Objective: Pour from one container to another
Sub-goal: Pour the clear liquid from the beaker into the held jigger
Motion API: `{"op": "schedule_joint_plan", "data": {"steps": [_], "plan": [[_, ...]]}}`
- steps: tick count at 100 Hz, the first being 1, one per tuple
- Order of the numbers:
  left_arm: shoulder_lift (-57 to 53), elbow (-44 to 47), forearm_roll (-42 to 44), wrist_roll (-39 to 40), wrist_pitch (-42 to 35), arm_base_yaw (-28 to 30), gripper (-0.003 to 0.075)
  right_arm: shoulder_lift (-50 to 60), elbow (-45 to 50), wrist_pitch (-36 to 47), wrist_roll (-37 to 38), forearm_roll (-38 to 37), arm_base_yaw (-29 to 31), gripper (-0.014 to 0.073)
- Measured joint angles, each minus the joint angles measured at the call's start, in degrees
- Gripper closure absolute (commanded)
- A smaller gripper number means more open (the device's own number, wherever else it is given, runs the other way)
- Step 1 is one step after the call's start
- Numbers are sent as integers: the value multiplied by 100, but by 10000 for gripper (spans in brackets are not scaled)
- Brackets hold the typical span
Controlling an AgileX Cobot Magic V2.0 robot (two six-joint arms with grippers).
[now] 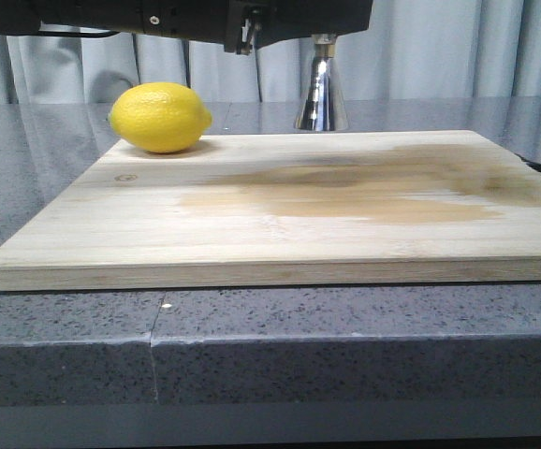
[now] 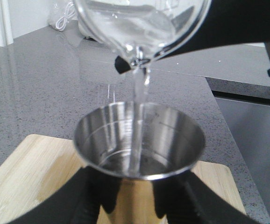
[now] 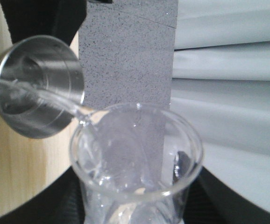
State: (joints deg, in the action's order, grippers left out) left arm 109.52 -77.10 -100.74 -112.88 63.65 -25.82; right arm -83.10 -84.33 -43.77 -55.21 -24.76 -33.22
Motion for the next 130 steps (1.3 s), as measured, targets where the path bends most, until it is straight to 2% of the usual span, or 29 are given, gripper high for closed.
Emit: {"op": "schedule_joint_plan", "data": {"steps": [49, 115, 121, 130], "plan": [[0, 0, 0, 0, 0, 0, 512, 0, 0, 191, -352, -63, 0, 277], [0, 0, 0, 0, 0, 0, 512, 0, 0, 263, -403, -75, 0, 277], [0, 0, 0, 0, 0, 0, 512, 0, 0, 263, -265, -75, 0, 277], [0, 0, 0, 0, 0, 0, 512, 0, 0, 272, 368, -75, 11, 277]]}}
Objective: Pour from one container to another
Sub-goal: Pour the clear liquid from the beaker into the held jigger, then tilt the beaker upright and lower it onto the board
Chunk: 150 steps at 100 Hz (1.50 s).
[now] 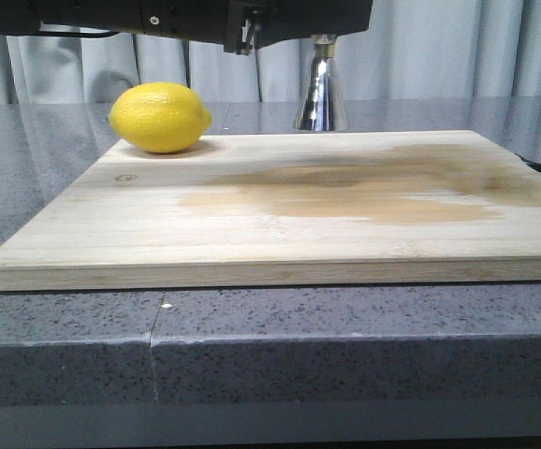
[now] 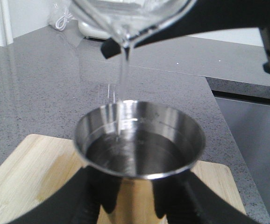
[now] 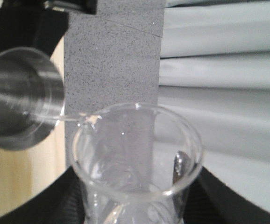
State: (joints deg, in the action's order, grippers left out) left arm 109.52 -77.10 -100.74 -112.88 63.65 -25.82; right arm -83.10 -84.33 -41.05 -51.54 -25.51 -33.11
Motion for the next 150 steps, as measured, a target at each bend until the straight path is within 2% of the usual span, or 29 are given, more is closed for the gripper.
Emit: {"op": "schedule_joint_plan", "data": {"steps": [21, 34, 48, 63, 87, 104, 116, 150], "plan": [[0, 0, 4, 0, 0, 0, 512, 136, 0, 0, 2100, 147, 316, 277], [0, 0, 4, 0, 0, 0, 512, 462, 85, 15, 2832, 979, 788, 277], [0, 0, 4, 0, 0, 0, 512, 913, 713, 455, 2982, 2249, 1519, 277], [0, 0, 4, 0, 0, 0, 512, 1317, 1819, 1501, 3008, 3222, 2112, 277], [0, 0, 4, 0, 0, 0, 512, 1517, 3586, 3701, 3029, 4591, 2165, 277], [0, 0, 13, 0, 0, 0, 512, 1379, 4578, 5399, 3050, 4868, 1729, 277], [0, 0, 13, 0, 0, 0, 512, 1085, 4932, 6400, 3217, 4918, 1466, 277], [0, 0, 13, 0, 0, 0, 512, -81, 5004, 7895, 3787, 4892, 1423, 277]]}}
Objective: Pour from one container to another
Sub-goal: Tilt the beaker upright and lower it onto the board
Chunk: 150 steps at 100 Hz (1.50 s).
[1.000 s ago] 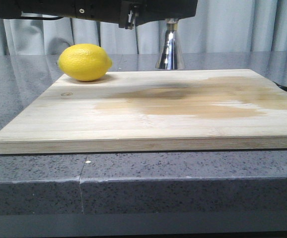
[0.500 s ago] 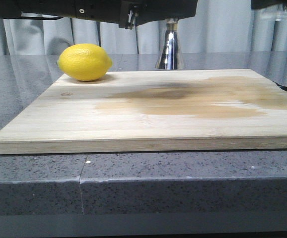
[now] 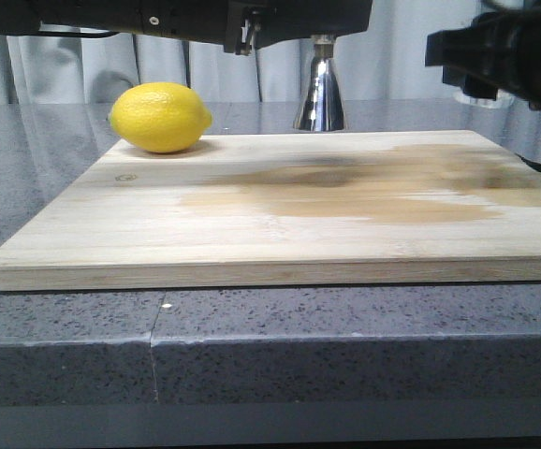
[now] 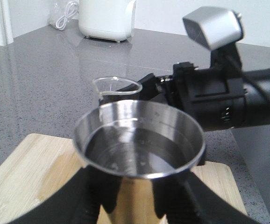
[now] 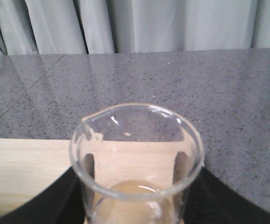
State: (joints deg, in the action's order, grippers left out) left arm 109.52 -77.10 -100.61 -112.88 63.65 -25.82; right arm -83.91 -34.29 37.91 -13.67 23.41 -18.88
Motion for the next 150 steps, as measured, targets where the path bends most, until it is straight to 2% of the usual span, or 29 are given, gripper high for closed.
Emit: {"op": "schedule_joint_plan", "data": {"steps": [22, 46, 87, 94, 113, 120, 133, 150], "plan": [[0, 0, 0, 0, 0, 0, 512, -644, 0, 556, 57, -359, -55, 277], [0, 0, 0, 0, 0, 0, 512, -1154, 0, 1128, 70, -397, -55, 273], [0, 0, 0, 0, 0, 0, 512, -1284, 0, 1186, 81, -439, -55, 270], [0, 0, 0, 0, 0, 0, 512, -1284, -10, 1147, 81, -439, -55, 245], [0, 0, 0, 0, 0, 0, 512, -1288, -10, 926, 81, -454, -55, 69], [0, 0, 0, 0, 0, 0, 512, -1288, -10, 895, 81, -454, -55, 31], [0, 0, 0, 0, 0, 0, 512, -1213, -10, 715, 81, -424, -55, 28], [0, 0, 0, 0, 0, 0, 512, -798, -10, 84, 81, -372, -55, 28]]}}
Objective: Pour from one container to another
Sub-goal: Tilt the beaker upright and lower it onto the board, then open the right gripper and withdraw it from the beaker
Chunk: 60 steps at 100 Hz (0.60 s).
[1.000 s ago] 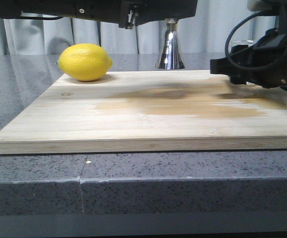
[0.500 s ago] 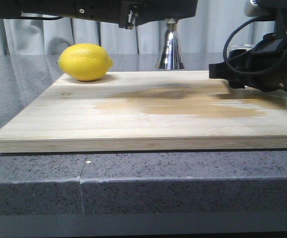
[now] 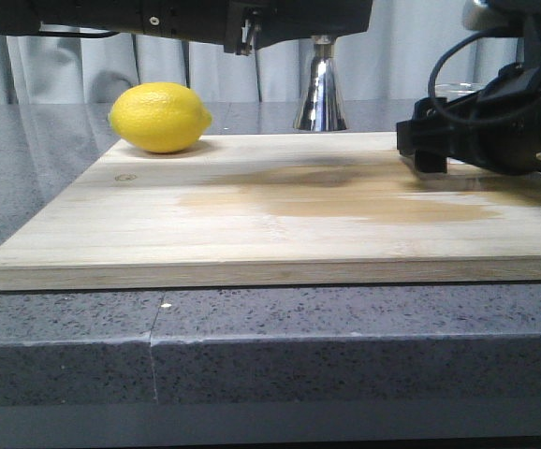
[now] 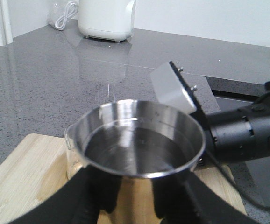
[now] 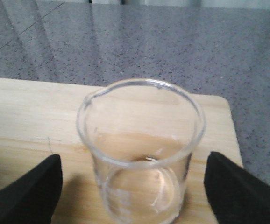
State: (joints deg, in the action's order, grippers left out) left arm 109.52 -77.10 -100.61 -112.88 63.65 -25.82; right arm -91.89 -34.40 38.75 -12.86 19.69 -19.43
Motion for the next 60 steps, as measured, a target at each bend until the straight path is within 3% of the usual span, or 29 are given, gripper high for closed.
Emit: {"op": "schedule_joint_plan", "data": {"steps": [24, 60], "plan": [[0, 0, 0, 0, 0, 0, 512, 851, 128, -1101, 0, 10, 0, 29], [0, 0, 0, 0, 0, 0, 512, 2209, 1154, -1450, 0, 21, 0, 32]]}}
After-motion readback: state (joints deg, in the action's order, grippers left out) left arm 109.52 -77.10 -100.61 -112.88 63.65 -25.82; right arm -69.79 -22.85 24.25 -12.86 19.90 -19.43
